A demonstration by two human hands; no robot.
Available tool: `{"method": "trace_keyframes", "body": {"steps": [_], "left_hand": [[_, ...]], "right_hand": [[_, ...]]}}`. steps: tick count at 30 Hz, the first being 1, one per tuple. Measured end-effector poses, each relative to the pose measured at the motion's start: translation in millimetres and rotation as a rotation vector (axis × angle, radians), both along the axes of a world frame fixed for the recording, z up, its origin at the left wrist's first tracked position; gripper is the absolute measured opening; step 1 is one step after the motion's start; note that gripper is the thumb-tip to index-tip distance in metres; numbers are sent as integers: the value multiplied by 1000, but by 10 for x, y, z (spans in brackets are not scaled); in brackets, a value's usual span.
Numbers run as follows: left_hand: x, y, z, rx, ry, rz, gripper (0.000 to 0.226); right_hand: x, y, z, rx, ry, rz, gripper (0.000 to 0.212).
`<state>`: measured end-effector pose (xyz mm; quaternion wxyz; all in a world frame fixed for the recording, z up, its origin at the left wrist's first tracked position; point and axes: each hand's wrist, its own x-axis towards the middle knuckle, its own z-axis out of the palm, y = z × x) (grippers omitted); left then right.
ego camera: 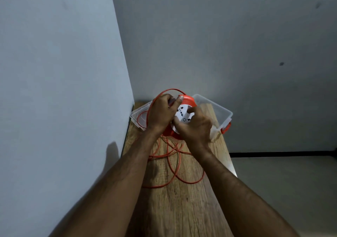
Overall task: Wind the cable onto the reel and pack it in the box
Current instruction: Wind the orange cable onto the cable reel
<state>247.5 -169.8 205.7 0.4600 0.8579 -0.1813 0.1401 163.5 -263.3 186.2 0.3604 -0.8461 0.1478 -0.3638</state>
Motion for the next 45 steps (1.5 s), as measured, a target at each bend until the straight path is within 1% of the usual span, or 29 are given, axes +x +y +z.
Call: {"method": "trace_keyframes", "body": {"steps": [3, 5, 7, 8, 9, 10, 11, 12, 13, 15, 16, 18, 20, 22, 23, 25, 29, 31, 33, 38, 40, 43, 45], "left_hand": [[-38, -43, 20, -59, 18, -19, 40], [-32, -72, 26, -75, 6, -47, 40], [-8, -73, 21, -54, -8, -68, 44], [-1, -66, 15, -35, -6, -78, 45], [4, -58, 5, -24, -1, -87, 45], [6, -50, -7, -29, 4, -91, 46], [6, -44, -20, -45, 10, -92, 47], [3, -41, -32, -66, 14, -92, 48], [1, -41, -39, -85, 18, -95, 48], [-3, -48, -44, -103, 24, -118, 48], [0, -49, -44, -104, 26, -136, 48], [22, -38, -44, -94, 38, -162, 46], [58, -8, -51, -80, 52, -174, 43], [87, 18, -46, -74, 49, -185, 42], [98, 19, -43, -66, 49, -191, 40], [103, 0, -30, -48, 49, -197, 38], [67, -32, 9, -67, 41, -167, 39], [57, -24, 27, -57, 32, -176, 35], [47, -18, 35, -27, 39, -206, 34], [58, -2, 76, 21, 2, -216, 42], [72, 7, 106, 48, -19, -236, 47], [67, 3, 134, 100, -66, -232, 52], [55, -3, 142, 116, -89, -213, 51]], "right_hand": [[86, 66, 25, 299, 91, -133, 50], [135, 77, 43, 578, 158, -176, 46], [153, 56, 40, 884, 171, -171, 39], [137, 47, 41, 998, 177, -147, 36], [110, 46, 44, 1057, 176, -114, 37], [88, 41, 31, 1041, 162, -82, 39], [61, 32, 14, 922, 131, -66, 40], [20, 17, -8, 705, 82, -44, 34], [-38, 8, 0, 440, 21, -6, 24], [-138, -44, 22, -62, -110, 127, 6], [-165, -82, 23, -259, -129, 199, 9], [-200, -151, 4, -544, -55, 295, 27], [-222, -260, -1, -663, 91, 360, 49], [-252, -337, 28, -732, 197, 366, 63], [-268, -335, 56, -752, 238, 342, 68], [-289, -276, 103, -714, 273, 297, 67], [-297, -143, 119, -617, 195, 106, 62], [-285, -128, 119, -615, 179, 45, 63], [-269, -107, 114, -608, 183, 57, 62], [-161, -144, 86, -454, 141, 143, 49], [-148, -118, 70, -354, 124, 158, 49], [-157, -35, 69, -104, 109, 120, 50], [-146, 19, 53, 66, 66, 73, 45]]}}
